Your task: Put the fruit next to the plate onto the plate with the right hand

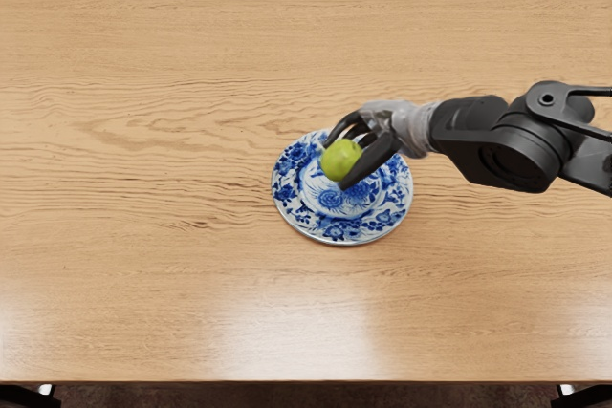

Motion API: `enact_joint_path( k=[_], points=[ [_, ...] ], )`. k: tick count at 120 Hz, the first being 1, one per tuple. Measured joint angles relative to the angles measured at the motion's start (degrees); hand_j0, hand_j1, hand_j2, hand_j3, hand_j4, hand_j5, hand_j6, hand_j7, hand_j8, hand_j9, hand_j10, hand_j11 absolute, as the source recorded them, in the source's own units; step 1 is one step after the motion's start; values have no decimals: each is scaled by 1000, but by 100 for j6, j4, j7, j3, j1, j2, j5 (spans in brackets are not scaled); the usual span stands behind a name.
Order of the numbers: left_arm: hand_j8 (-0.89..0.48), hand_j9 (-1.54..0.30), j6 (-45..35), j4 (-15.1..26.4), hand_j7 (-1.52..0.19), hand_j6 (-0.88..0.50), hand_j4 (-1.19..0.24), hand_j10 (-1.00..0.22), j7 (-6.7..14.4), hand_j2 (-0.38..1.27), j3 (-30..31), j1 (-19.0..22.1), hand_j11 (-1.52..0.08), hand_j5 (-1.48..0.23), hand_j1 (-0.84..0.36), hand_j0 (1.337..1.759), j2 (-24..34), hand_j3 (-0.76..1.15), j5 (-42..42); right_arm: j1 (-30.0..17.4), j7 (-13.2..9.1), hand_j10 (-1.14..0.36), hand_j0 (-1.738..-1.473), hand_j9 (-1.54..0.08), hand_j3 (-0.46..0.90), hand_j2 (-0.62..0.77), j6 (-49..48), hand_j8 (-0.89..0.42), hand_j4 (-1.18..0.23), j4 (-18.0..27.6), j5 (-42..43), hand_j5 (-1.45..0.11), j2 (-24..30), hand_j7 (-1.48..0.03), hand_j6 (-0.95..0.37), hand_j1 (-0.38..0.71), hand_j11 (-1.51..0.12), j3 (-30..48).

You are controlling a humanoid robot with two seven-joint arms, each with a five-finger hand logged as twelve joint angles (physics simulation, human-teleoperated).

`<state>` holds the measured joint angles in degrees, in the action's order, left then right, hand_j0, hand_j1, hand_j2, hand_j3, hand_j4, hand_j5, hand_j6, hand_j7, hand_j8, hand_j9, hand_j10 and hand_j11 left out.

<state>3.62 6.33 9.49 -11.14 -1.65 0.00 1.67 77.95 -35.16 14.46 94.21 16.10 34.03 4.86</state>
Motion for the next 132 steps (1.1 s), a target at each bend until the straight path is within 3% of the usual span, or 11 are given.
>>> enact_joint_path(
  k=[18, 31, 46, 65, 93, 106, 132],
  points=[
    [-243, -316, 0, 0, -316, -243, -243, -243, 0, 49, 1, 3, -316, -316, 58, 1658, 0, 0, 0, -109, 3, -747, -1650, -1021, 0, 116, -107, -425, -520, -101, 67, -1052, -16, -992, -397, 254, -1017, 25],
    [-243, -316, -1, 0, -316, -243, -243, -243, 0, 49, 0, 2, -316, -316, 58, 1658, 0, 0, 0, -124, 10, -651, -1653, -881, 0, 85, -175, -451, -534, -120, 74, -900, -7, -861, -424, 236, -879, 88],
    [-243, -316, 0, 0, -316, -243, -243, -243, 0, 49, 0, -1, -316, -316, 58, 1658, 0, 0, 0, -129, 14, -489, -1655, -655, 0, 19, -210, -381, -424, -127, 47, -667, 2, -645, -366, 132, -654, 165],
    [-243, -316, 1, 0, -316, -243, -243, -243, 0, 49, 1, 4, -316, -316, 58, 1658, 0, 0, 0, -128, 16, -263, -1657, -351, 0, 2, -229, -214, -234, -131, 17, -357, 75, -346, -207, -82, -351, 192],
    [-243, -316, 0, 0, -316, -243, -243, -243, 0, 49, 1, 4, -316, -316, 58, 1658, 0, 0, 0, -137, 16, -118, -1658, -155, 0, -6, -385, -102, -108, -131, -62, -157, 260, -154, -100, -224, -155, 370],
    [-243, -316, -1, 0, -316, -243, -243, -243, 0, 49, 2, 3, -316, -316, 58, 1658, 0, 0, 0, -216, 16, -89, -1658, -117, 0, -7, -1037, -80, -84, -131, -462, -118, 577, -116, -79, -252, -117, 776],
    [-243, -316, 1, 0, -316, -243, -243, -243, 0, 49, 1, -1, -316, -316, 58, 1658, 0, 0, 0, -993, 16, -62, -1658, -81, 0, -9, -3660, -59, -60, -184, -1869, -81, 1700, -80, -59, -279, -81, 1898]
  ],
)
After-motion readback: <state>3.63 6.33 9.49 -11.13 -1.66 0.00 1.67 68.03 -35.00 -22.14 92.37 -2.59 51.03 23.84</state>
